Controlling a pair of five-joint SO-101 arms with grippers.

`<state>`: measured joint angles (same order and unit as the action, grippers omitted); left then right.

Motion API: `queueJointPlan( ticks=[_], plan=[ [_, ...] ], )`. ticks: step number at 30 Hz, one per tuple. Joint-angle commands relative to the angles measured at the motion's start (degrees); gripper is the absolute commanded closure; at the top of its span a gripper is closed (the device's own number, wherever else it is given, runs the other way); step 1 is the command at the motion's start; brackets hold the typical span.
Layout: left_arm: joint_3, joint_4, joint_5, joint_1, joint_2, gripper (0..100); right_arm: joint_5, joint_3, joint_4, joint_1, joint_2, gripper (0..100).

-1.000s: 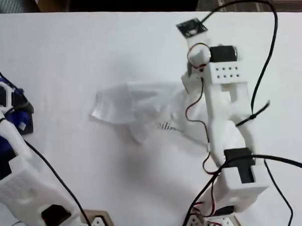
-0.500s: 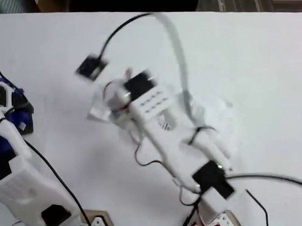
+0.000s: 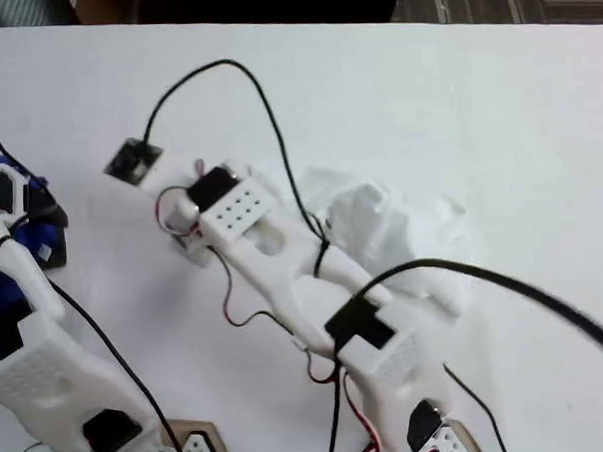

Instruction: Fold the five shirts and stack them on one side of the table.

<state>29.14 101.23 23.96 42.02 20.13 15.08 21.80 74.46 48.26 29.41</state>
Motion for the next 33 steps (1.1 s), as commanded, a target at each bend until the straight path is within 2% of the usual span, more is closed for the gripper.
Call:
queueJointPlan(
  ticks=[1,7,22,24,27,29,33],
  plan=[
    [-2.2,1.1,0.4,0.4,-3.9,67,-4.7,7.1,-0.9,0.9,3.0,75.4],
    [-6.9,1.1,0.4,0.4,-4.0,67,-5.3,16.9,-0.6,0.8,13.1,75.4],
    [-6.4,1.0,0.2,0.4,-4.2,67,-5.0,35.6,3.1,-0.2,29.8,75.5],
    [-6.4,1.0,0.2,0.4,-4.2,67,-5.0,37.3,3.5,-0.9,30.9,79.1],
    [-6.4,1.0,0.2,0.4,-4.2,67,-5.3,38.9,3.5,-2.9,31.8,98.3],
    [-6.4,1.0,0.2,0.4,-4.2,67,-5.4,39.6,3.5,-4.4,31.7,95.7],
    [-6.4,1.0,0.2,0.4,-4.1,67,-5.4,44.0,7.3,-7.9,31.4,97.7]
  ],
)
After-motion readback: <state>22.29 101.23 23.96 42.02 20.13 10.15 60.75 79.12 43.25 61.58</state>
